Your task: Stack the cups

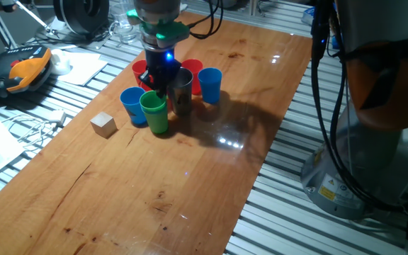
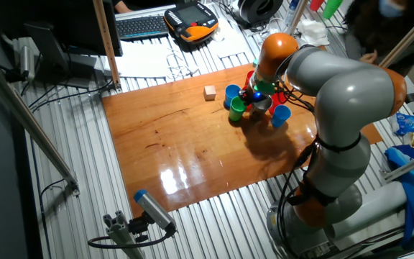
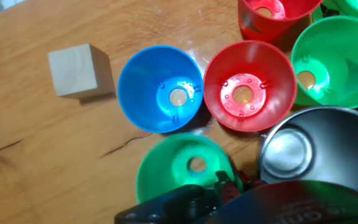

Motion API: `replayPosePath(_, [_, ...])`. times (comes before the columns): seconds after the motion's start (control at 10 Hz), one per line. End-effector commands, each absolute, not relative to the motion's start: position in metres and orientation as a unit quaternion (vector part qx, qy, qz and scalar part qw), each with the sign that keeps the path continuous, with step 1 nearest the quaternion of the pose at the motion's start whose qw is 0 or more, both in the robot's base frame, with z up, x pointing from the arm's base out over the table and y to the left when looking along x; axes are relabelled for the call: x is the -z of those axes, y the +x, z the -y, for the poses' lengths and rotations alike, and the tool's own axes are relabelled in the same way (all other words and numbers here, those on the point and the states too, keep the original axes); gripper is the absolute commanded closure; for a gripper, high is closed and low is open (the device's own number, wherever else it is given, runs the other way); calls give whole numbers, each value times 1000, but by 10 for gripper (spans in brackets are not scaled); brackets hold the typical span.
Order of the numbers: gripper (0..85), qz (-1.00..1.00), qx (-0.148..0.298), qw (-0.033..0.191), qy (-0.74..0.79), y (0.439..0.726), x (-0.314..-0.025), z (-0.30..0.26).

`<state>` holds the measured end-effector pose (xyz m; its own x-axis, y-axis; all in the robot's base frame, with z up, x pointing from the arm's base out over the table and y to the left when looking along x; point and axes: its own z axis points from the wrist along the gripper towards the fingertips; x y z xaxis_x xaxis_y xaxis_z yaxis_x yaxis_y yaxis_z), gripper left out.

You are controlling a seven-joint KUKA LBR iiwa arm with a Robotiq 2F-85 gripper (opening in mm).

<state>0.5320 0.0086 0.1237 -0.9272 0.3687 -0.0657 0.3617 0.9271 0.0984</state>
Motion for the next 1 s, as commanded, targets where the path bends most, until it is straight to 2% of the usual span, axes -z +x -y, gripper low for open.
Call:
replayPosePath(0.0, [510,-981,-40,39,187,530,-121,-9])
replayPosePath(0.4, [510,-980,-32,42,190,530,-120,-11])
replayPosePath(0.9, [510,-978,-35,27,206,522,-135,-21])
